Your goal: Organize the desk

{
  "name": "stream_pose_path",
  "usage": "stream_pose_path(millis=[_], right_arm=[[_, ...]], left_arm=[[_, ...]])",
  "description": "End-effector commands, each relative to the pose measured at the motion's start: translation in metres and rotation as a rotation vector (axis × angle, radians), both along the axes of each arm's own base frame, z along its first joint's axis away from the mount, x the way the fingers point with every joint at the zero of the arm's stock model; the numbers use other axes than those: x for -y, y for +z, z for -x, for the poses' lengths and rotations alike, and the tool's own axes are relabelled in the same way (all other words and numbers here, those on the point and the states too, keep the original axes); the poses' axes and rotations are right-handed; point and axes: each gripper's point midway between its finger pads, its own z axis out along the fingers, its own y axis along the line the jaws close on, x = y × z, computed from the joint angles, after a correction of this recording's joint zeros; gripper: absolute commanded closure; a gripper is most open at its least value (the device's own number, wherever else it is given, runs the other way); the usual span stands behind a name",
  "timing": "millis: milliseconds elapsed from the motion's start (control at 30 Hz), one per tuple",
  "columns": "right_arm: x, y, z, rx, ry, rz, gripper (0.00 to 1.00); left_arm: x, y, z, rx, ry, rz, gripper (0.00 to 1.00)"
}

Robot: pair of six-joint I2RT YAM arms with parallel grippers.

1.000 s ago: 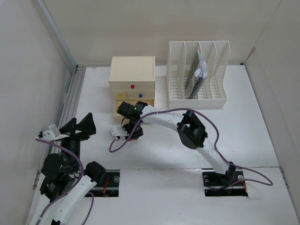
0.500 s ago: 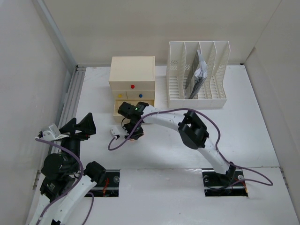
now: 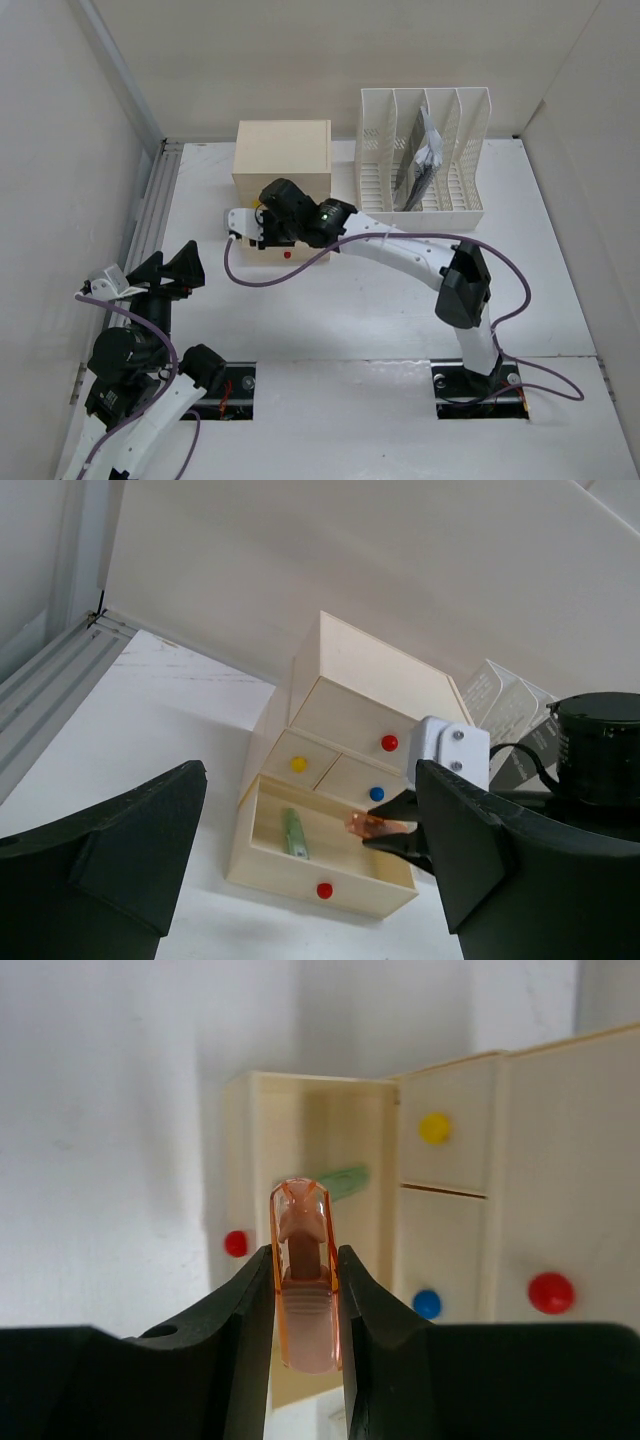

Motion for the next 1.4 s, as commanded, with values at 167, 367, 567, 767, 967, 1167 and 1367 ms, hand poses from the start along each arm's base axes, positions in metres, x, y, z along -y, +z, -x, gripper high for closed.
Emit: stream_pose_path(millis=[167, 367, 567, 767, 967, 1167, 1367], right_arm=[[0.022, -0.013, -0.067, 0.144, -0.339, 0.003, 0.60], [0.031, 0.000, -0.083, 0.187, -0.414, -0.055, 0.41], [0.015, 0.003, -0.052, -0.060, -0.170, -0.143, 1.00], [0.014, -0.041, 0.010, -0.501, 0.228, -0.083, 1.00], [0.025, -0.078, 0.014, -0.572, 0.215, 0.029, 1.00], [0.034, -0.103, -0.002, -0.533, 0.132, 0.110, 1.00], [0.038, -0.110, -0.073, -0.179, -0.232, 0.114, 1.00]], left_arm=[[-0.002, 0.007, 0.002, 0.033, 0.000, 0.020, 0.17], [-0.002, 0.007, 0.002, 0.033, 0.000, 0.020, 0.17], [-0.002, 0.007, 0.002, 0.033, 0.000, 0.020, 0.17], [-0.002, 0.007, 0.002, 0.033, 0.000, 0.020, 0.17], [-0.003, 0.007, 0.002, 0.033, 0.009, 0.020, 0.17], [-0.003, 0.007, 0.002, 0.033, 0.009, 0.020, 0.17], [-0.003, 0.007, 0.002, 0.033, 0.009, 0.020, 0.17]])
